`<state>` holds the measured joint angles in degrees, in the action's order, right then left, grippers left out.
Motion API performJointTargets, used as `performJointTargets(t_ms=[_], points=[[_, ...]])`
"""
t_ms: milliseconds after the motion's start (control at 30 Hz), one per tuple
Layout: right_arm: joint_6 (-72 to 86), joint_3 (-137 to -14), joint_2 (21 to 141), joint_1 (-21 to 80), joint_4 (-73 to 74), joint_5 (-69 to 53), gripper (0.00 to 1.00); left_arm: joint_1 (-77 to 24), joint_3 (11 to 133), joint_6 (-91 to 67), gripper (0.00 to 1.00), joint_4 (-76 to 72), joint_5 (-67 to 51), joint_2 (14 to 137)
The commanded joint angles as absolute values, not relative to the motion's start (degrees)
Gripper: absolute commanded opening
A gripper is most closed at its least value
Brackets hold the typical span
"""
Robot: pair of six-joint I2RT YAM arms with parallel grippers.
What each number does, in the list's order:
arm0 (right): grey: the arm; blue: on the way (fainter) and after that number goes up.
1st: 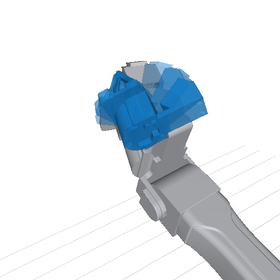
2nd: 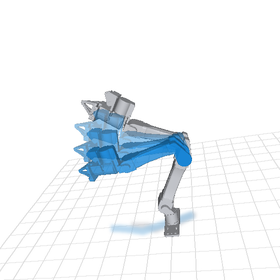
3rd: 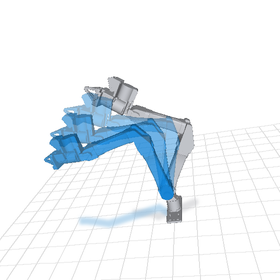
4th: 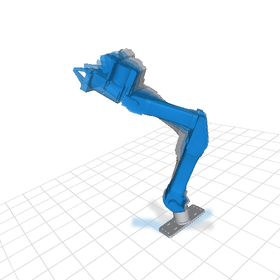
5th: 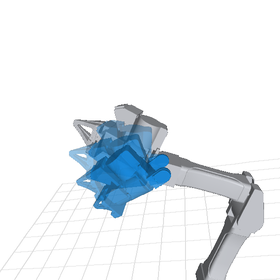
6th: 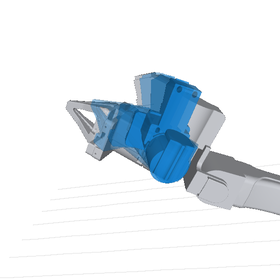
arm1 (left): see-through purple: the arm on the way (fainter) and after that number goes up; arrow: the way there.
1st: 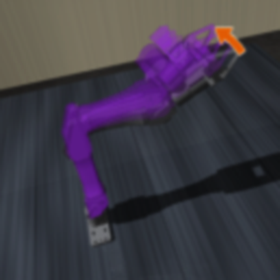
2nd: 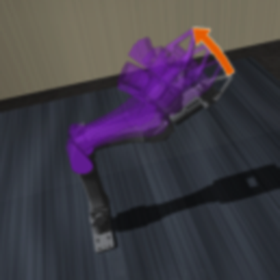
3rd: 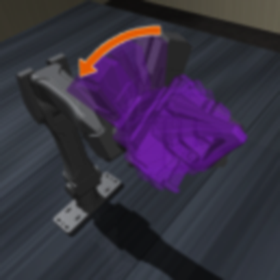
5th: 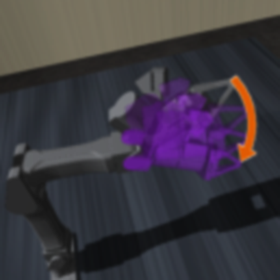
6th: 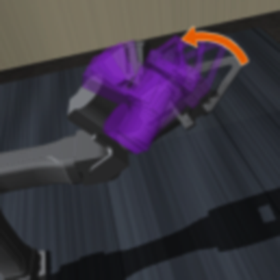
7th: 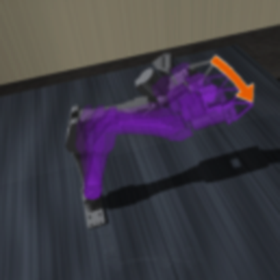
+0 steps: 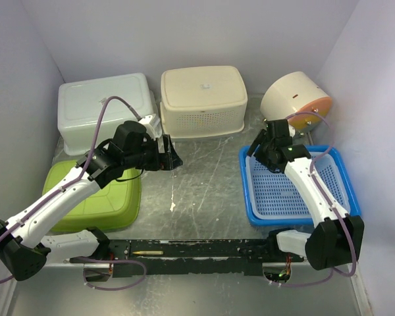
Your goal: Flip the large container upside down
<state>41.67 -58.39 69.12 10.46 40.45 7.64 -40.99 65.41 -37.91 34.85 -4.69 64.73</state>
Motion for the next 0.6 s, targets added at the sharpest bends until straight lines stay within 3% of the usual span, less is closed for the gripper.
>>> performJointTargets(t_ms=[0,567], points=[[39.5,-55.4,70.4,10.1,35.0,3.0,0.65,-41.3,66.0,-37.5,0.94,34.5,-2.3,64.1],[35.6,-53.2,74.8,9.3,29.7,3.0,0.62,-41.3,65.4,-37.6,0.94,34.4,-2.6,63.8]])
